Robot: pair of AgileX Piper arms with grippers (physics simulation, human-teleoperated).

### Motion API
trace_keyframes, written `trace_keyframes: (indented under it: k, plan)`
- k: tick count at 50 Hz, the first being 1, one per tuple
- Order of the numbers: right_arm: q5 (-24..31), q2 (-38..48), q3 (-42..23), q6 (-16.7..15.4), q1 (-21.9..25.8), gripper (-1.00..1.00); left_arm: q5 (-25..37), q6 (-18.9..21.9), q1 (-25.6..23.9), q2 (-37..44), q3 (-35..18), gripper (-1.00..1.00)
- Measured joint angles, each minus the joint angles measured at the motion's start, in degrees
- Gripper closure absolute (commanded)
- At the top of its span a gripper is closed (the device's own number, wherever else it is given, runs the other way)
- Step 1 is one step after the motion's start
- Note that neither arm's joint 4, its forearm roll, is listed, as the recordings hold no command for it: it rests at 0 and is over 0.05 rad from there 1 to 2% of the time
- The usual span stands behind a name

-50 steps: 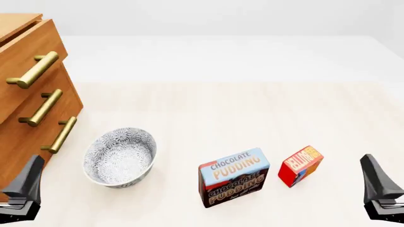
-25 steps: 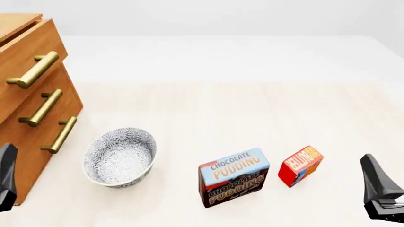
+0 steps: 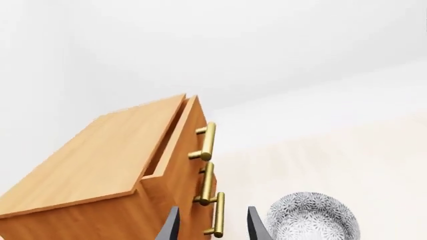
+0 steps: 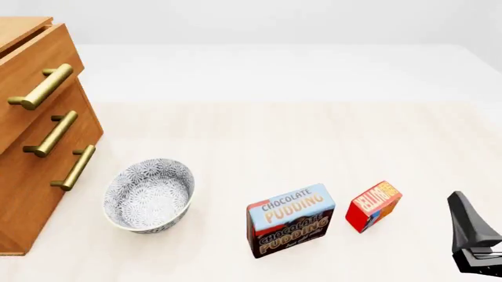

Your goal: Put the butter at the back in the top drawer of the cabinet and close it.

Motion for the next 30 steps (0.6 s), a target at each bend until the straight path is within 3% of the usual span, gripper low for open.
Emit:
trace_keyframes:
  k: [14,30]
  plan:
    - [0.00,0.00,0.00,0.00,0.00,-1.00,4.14,8.23,-2.74,1.02,-2.63,-1.00]
    - [0.00,0.00,0.00,0.00,0.00,-1.00,4.42,18.23,-4.99,5.39,-4.30,-1.00]
